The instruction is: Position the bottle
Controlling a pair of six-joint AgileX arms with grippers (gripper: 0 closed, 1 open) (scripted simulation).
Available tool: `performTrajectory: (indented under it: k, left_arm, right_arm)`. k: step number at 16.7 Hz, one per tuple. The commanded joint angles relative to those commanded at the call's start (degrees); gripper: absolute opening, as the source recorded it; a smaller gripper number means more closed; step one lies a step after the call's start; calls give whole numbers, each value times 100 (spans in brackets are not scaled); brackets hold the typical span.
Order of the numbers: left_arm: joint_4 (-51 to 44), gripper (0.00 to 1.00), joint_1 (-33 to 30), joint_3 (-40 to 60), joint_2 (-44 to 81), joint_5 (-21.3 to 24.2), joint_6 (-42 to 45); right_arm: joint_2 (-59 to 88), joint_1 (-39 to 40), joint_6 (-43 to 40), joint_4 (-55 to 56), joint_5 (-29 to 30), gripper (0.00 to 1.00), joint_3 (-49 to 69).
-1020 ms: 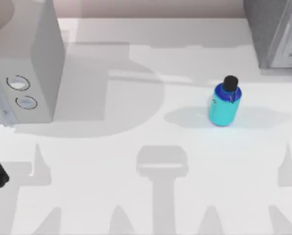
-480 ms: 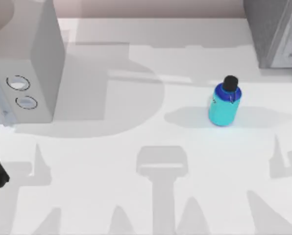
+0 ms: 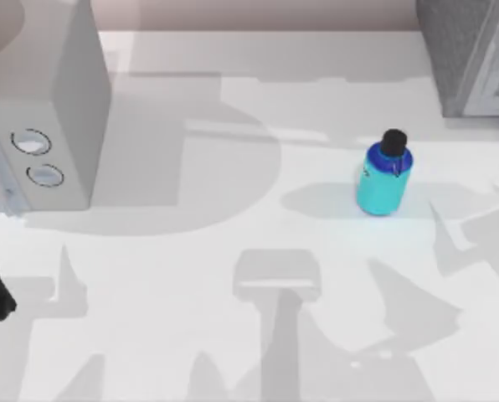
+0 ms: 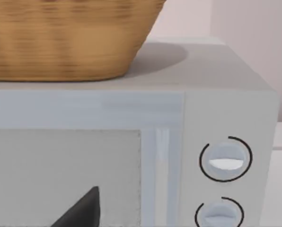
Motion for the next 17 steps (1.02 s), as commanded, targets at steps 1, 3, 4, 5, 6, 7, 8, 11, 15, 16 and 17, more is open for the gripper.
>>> performTrajectory:
  k: [1,3,4,5,6,7,8,11,15,16,17]
  left_arm:
    - [0,100,0,0,0,0,0]
    - [0,100,0,0,0,0,0]
    - [0,100,0,0,0,0,0]
    - [0,100,0,0,0,0,0]
    - [0,100,0,0,0,0,0]
    - [0,100,0,0,0,0,0]
    - [0,100,0,0,0,0,0]
    - [0,100,0,0,0,0,0]
    - [0,100,0,0,0,0,0]
    - [0,100,0,0,0,0,0]
    - [0,100,0,0,0,0,0]
  right_arm:
    - [571,-4,-21,443,-197,100,95]
    - [1702,-13,-63,1321,-587,100,284]
    - [2254,-17,-84,1750,-777,100,377]
    - [2791,-21,-104,2168,-963,100,467]
    - [3308,-25,-123,2570,-1141,100,553]
    - [3802,-29,-142,2954,-1311,100,636]
    - [4270,-33,-160,3318,-1473,100,715]
    - [5477,-42,-208,4258,-1889,100,919]
    - [6449,-50,-246,5015,-2224,100,1083]
    - [6556,-51,-251,5099,-2261,100,1101]
    - [6605,-52,-253,5137,-2278,100,1109]
